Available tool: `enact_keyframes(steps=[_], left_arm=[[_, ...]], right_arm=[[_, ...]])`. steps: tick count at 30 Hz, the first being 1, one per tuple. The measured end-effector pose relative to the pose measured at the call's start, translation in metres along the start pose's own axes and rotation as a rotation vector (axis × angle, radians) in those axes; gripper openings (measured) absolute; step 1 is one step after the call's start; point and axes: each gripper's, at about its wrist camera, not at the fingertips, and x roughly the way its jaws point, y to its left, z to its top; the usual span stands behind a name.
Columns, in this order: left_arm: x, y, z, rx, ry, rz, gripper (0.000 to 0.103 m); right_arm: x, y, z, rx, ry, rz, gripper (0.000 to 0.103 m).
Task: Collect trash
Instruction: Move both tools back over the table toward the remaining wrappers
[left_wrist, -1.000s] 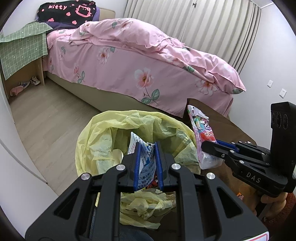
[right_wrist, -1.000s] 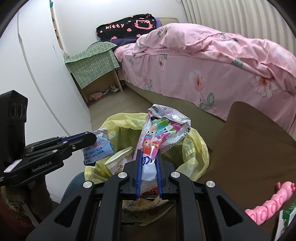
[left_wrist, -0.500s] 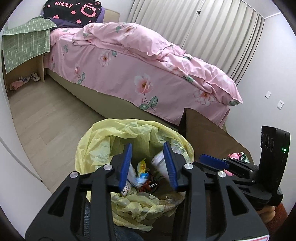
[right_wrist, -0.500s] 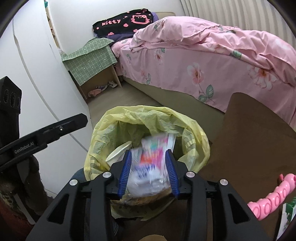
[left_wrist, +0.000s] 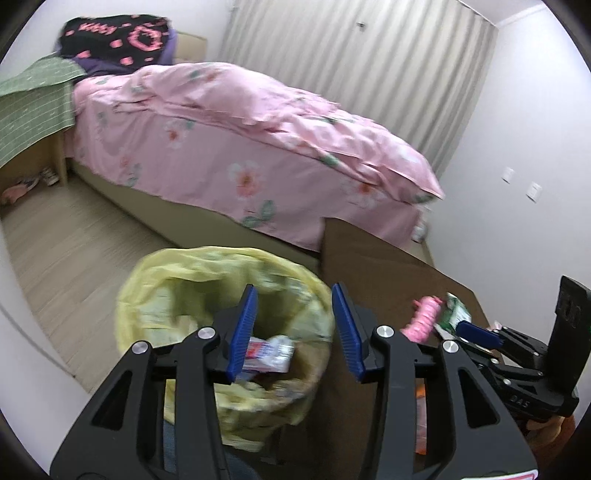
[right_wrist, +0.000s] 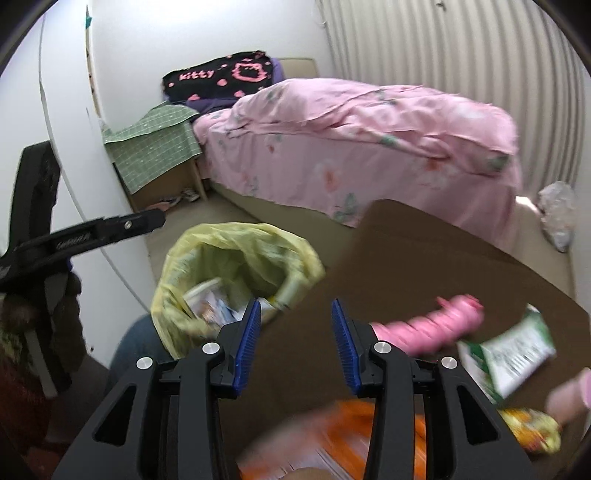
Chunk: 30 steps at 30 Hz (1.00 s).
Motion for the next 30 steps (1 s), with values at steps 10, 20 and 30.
enact_keyframes(steps=[10, 20, 30], left_arm=[[0.026, -0.124, -0.040, 0.308, 0.104, -0.260, 0.045], [0.067, -0.231, -0.091, 0.645, 0.214, -0.413, 0.046], [0.112, -0.246, -0.080, 0.556, 0.304, -0.437, 0.046]], right_arm=[[-0.096, -0.070, -0.080, 0.035, -0.006, -0.272, 0.039], [-0.123, -0.114, -0.151, 0.184, 0.032, -0.267, 0.047], [-0.094, -0.134, -0.150, 0.262, 0.040, -0.203, 0.048]])
